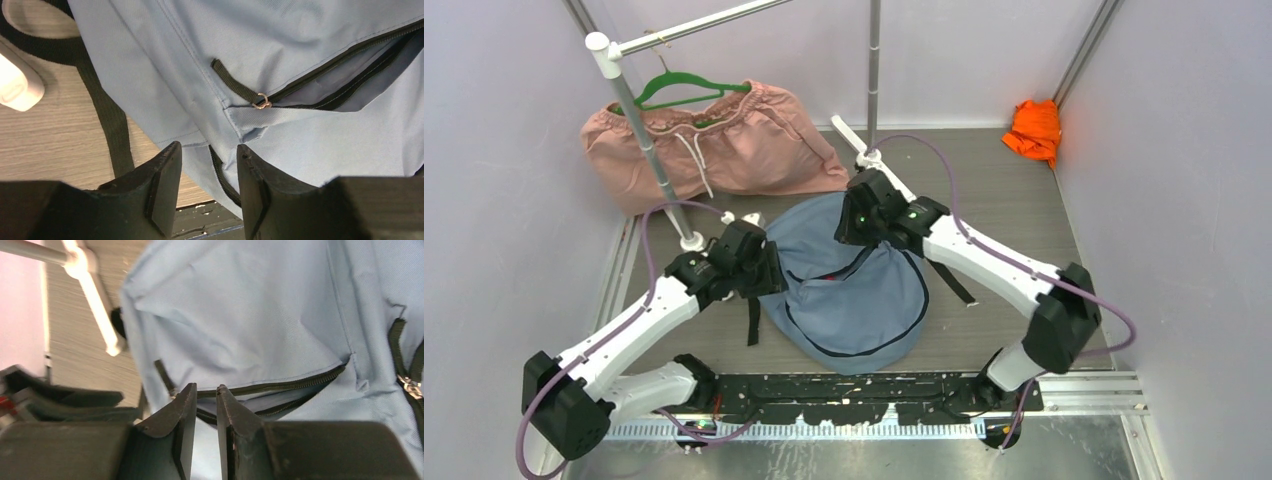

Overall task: Pack the student bag
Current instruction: Zip the student bag at the center of the board.

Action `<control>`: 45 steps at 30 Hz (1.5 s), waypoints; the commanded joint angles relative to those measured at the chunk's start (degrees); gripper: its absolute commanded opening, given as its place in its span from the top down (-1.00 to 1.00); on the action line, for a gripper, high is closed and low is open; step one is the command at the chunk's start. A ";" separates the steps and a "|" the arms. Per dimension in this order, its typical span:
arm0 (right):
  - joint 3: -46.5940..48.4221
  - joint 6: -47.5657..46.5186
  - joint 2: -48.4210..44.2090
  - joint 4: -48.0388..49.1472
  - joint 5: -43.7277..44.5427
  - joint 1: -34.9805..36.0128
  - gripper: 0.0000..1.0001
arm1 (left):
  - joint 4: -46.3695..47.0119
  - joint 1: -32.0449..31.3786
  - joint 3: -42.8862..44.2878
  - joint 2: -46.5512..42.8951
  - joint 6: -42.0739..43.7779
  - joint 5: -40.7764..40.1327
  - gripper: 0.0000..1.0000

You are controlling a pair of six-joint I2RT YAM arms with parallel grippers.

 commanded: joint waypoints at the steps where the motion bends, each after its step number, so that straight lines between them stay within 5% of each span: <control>1: 0.90 -0.39 -5.07 1.11 2.36 -0.11 0.45 | 4.39 0.33 4.14 2.26 4.14 -0.05 0.11; 13: -2.87 2.26 -5.56 4.65 -1.54 -0.12 0.42 | 6.96 0.50 7.80 13.64 -3.31 -3.35 0.24; 20: -4.71 2.49 -6.45 5.55 -1.78 -0.14 0.41 | 9.03 0.60 6.72 17.36 -8.81 -3.72 0.08; 29: -4.00 2.29 -5.42 4.14 -1.93 -0.16 0.41 | 11.33 0.94 6.82 17.01 -6.34 -3.22 0.99; 36: -4.34 1.77 -4.51 6.23 -6.89 -0.11 0.27 | 18.93 0.99 3.89 11.07 -3.65 4.71 1.00; 41: -6.93 0.35 -2.90 11.75 -12.80 1.54 -0.03 | 21.54 0.99 3.12 9.21 -0.27 9.96 1.00; 45: -8.29 -2.04 -1.62 14.30 -12.28 3.47 0.22 | 18.83 1.05 5.70 10.67 3.31 11.89 1.00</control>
